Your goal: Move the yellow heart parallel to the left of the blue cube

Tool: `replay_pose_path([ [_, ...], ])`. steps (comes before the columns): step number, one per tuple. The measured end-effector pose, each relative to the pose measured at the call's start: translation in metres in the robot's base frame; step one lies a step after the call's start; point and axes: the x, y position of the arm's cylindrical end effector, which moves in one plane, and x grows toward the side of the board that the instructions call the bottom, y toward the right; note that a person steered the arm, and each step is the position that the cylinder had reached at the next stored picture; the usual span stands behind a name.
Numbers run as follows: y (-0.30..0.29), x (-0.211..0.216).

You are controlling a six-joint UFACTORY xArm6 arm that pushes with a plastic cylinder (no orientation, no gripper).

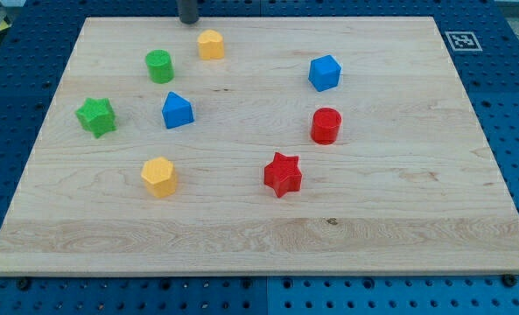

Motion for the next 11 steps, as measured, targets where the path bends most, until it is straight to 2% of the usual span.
replay_pose_path([
  [3, 0.001, 0.035],
  [4, 0.030, 0.056],
  [6, 0.046, 0.088],
  [11, 0.077, 0.099],
])
